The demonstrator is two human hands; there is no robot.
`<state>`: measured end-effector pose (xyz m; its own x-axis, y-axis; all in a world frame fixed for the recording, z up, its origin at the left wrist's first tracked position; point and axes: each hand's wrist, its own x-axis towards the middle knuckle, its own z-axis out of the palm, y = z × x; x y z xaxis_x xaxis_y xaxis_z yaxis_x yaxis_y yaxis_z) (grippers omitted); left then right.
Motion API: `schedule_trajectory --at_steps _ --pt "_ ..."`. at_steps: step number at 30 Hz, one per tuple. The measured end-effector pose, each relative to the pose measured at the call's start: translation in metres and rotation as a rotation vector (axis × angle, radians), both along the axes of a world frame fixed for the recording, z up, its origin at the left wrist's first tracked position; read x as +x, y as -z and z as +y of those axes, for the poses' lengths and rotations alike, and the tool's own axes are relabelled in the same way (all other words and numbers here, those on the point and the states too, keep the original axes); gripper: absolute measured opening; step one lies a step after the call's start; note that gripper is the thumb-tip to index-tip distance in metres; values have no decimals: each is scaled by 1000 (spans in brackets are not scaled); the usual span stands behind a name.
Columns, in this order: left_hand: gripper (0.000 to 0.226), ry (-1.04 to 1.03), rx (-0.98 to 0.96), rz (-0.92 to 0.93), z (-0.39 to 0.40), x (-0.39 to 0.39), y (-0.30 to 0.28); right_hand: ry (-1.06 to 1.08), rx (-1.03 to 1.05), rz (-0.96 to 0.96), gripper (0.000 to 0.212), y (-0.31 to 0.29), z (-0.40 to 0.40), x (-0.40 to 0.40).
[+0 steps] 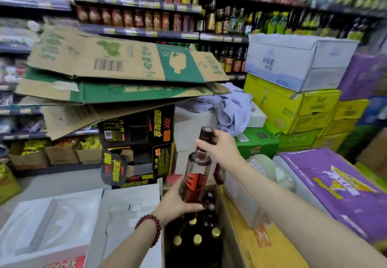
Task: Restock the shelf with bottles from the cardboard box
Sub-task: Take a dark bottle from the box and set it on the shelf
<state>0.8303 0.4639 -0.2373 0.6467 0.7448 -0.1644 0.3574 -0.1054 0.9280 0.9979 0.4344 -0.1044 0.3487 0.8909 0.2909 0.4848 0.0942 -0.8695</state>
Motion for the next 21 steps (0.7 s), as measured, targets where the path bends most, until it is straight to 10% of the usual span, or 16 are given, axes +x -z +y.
schedule_trajectory --at_steps 21 --pt "56 636 111 -179 -57 131 -90 660 127 103 40 -68 -154 36"
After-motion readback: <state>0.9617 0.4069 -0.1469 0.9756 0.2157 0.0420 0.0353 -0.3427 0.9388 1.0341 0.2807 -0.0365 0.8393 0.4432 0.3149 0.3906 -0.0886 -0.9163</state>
